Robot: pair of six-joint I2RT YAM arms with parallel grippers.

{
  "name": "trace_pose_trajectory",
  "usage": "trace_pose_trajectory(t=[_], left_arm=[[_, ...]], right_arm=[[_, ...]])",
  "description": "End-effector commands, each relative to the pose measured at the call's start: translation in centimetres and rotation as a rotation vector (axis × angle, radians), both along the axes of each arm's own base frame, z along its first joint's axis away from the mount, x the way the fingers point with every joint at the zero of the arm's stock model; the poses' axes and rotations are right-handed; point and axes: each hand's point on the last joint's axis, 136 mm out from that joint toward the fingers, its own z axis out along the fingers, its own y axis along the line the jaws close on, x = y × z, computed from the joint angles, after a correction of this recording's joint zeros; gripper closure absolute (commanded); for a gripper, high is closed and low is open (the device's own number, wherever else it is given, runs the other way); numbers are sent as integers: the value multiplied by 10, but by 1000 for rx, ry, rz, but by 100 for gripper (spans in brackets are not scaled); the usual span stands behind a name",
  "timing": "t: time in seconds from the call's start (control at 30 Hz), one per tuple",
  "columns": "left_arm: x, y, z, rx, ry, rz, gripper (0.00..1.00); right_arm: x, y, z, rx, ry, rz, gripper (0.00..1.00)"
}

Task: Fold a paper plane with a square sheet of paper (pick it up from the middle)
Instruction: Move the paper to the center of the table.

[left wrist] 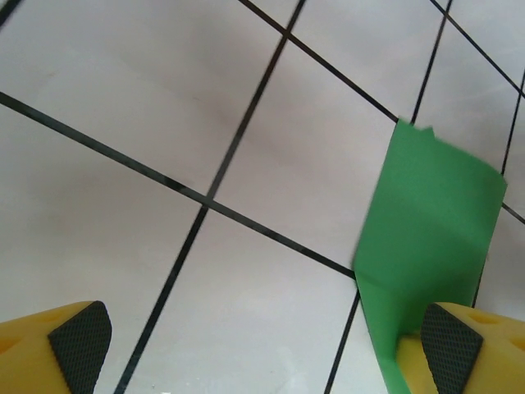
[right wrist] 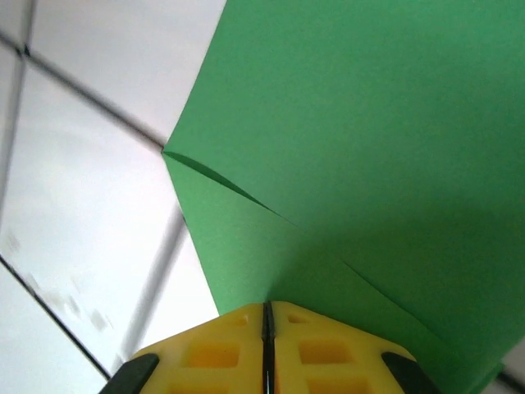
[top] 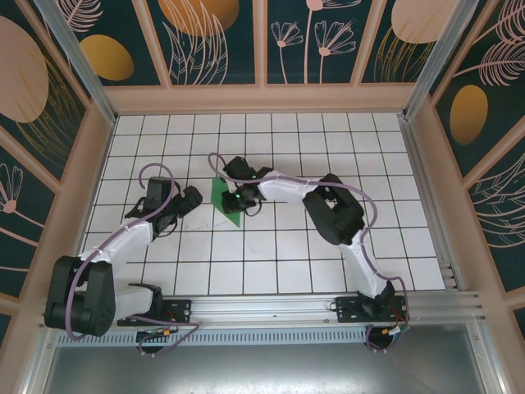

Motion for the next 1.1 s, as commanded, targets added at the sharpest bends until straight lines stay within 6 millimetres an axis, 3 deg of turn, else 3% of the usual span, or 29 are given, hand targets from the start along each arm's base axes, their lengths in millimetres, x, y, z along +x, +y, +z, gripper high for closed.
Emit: trace_pose_trajectory(t=[0.0, 0.1, 0.27, 0.43, 0.57, 0.7, 1.07], left_arm=[[1, -16, 6, -65, -41, -80, 1], [2, -26, 6, -111, -42, -117, 2], [7, -39, 14, -167, -69, -168, 1], [10, -52, 25, -254, -91, -190, 1], [9, -64, 29, -323, -99, -211, 1], [3, -78, 32, -389, -99, -235, 3], [-7, -136, 19, -464, 4, -334, 18]], right_arm=[[-36, -98, -44, -305, 55, 100, 82], [-23, -106, -18, -283, -8, 62, 80], [2, -90, 47, -42, -91, -159, 69], [12, -92, 78, 139, -60, -475, 64], [15, -88, 74, 198, -20, -591, 66], [13, -81, 52, 180, 42, -607, 70], [19, -101, 0, 148, 110, -646, 72]])
